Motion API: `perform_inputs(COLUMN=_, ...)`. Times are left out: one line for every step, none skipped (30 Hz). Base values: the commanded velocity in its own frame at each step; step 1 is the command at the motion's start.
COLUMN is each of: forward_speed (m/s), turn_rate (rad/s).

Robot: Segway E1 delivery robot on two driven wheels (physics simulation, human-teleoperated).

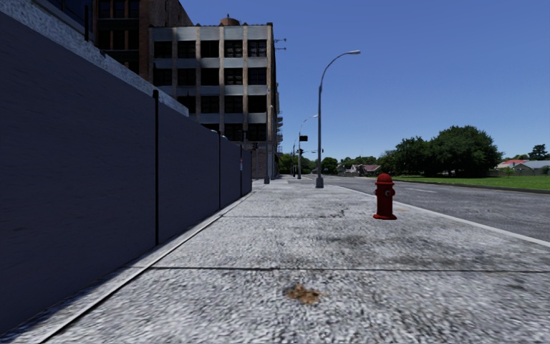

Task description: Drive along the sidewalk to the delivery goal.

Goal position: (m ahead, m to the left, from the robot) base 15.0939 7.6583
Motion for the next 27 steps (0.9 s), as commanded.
perform_inputs(forward_speed=2.00, turn_rate=0.00)
perform_inputs(forward_speed=2.00, turn_rate=0.00)
perform_inputs(forward_speed=2.00, turn_rate=0.00)
perform_inputs(forward_speed=2.00, turn_rate=0.00)
perform_inputs(forward_speed=2.00, turn_rate=0.00)
perform_inputs(forward_speed=2.00, turn_rate=0.00)
perform_inputs(forward_speed=2.00, turn_rate=0.00)
perform_inputs(forward_speed=2.00, turn_rate=0.00)
perform_inputs(forward_speed=2.00, turn_rate=0.00)
perform_inputs(forward_speed=2.00, turn_rate=0.00)
perform_inputs(forward_speed=2.00, turn_rate=0.00)
perform_inputs(forward_speed=2.00, turn_rate=0.00)
perform_inputs(forward_speed=2.00, turn_rate=0.00)
perform_inputs(forward_speed=2.00, turn_rate=0.00)
perform_inputs(forward_speed=2.00, turn_rate=0.00)
perform_inputs(forward_speed=2.00, turn_rate=0.00)
perform_inputs(forward_speed=2.00, turn_rate=0.00)
perform_inputs(forward_speed=2.00, turn_rate=0.00)
perform_inputs(forward_speed=2.00, turn_rate=0.00)
perform_inputs(forward_speed=2.00, turn_rate=0.00)
perform_inputs(forward_speed=2.00, turn_rate=0.00)
perform_inputs(forward_speed=2.00, turn_rate=0.00)
perform_inputs(forward_speed=2.00, turn_rate=0.00)
perform_inputs(forward_speed=2.00, turn_rate=0.00)
perform_inputs(forward_speed=2.00, turn_rate=0.00)
perform_inputs(forward_speed=2.00, turn_rate=0.00)
perform_inputs(forward_speed=2.00, turn_rate=0.00)
